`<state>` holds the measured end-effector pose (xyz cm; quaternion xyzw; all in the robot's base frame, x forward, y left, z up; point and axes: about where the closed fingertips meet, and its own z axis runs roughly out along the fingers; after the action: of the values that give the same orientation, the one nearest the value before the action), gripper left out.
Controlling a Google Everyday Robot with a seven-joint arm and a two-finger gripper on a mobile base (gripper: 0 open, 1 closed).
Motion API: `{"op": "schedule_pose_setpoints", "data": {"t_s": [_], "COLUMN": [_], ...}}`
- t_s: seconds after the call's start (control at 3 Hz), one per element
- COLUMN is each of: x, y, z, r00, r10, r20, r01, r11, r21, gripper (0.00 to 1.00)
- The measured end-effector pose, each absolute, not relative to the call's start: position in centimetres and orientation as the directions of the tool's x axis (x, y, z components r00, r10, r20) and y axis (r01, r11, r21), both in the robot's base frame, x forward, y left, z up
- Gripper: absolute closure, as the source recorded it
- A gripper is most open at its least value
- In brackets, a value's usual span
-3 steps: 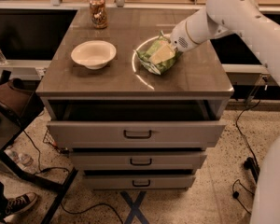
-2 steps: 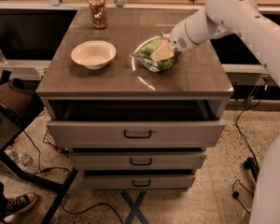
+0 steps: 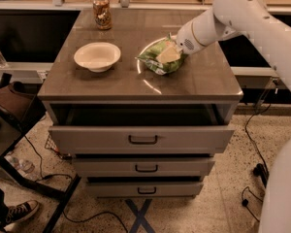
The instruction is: Place green jalapeno chip bag into paper bowl
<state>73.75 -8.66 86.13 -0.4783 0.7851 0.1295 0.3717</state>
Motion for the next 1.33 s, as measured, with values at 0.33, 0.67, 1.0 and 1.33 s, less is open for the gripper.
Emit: {"op": "schedule_pose_setpoints", "data": {"t_s": [0.33, 0.67, 1.0, 1.33], "x": [73.75, 73.75, 73.75, 73.76], "y": [-8.65, -8.65, -8.64, -8.63], "z": [86.21, 86.23, 86.25, 86.24], "r00": [-0.266, -0.266, -0.266, -0.266], "r10": [-0.655, -0.655, -0.655, -0.655], "r20": [-0.707, -0.707, -0.707, -0.707], "r01": [-0.847, -0.847, -0.847, -0.847], "r11": [0.509, 0.509, 0.509, 0.509], "r21": [-0.152, -0.152, -0.152, -0.152], "gripper": [1.00, 1.00, 1.00, 1.00]}}
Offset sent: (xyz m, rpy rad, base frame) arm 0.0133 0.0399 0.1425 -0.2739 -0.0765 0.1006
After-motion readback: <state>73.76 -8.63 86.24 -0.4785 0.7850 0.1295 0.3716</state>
